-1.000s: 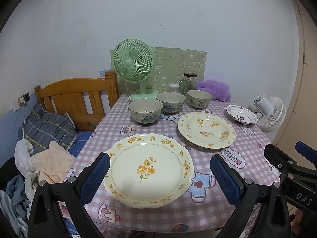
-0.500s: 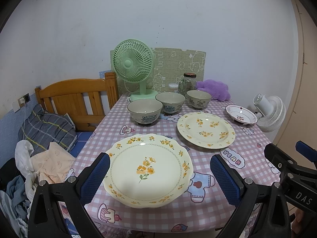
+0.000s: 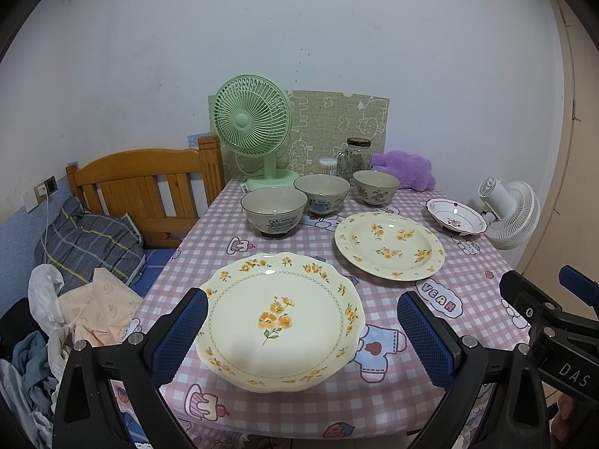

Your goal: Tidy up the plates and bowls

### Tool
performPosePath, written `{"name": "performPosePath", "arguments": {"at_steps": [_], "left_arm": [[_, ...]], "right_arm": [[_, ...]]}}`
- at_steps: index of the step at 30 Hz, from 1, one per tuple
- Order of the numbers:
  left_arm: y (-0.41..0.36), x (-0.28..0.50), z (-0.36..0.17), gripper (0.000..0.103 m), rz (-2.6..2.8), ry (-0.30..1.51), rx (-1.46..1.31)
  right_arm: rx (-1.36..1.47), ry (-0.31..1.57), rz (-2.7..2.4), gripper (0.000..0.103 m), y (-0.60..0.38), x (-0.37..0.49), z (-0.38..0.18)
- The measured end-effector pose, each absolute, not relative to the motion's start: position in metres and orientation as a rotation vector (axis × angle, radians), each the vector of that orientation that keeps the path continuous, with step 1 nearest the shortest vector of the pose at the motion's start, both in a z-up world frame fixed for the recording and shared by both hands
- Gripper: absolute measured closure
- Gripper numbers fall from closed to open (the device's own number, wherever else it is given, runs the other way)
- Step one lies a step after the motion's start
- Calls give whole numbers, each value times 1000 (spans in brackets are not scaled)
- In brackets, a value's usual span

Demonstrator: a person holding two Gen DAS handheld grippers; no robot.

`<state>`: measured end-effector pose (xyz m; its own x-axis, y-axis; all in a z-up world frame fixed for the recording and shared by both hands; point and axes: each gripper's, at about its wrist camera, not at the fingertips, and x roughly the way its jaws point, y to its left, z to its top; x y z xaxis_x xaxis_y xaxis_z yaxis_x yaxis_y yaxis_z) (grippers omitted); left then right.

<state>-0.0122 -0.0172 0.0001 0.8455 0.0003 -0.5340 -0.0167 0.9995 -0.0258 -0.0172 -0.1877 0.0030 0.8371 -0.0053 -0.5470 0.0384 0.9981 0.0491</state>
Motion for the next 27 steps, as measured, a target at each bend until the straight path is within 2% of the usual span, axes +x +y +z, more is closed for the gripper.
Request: {"name": "performPosePath", "arguments": {"at_steps": [21,27], "left_arm": [[-13,-10,-3,2,20,569,-32],[0,2,-7,7,20,583,-36]], "right_arm": [[51,588,-8,0,-181,-13,3],[41,601,5,0,-167,1,0]]}}
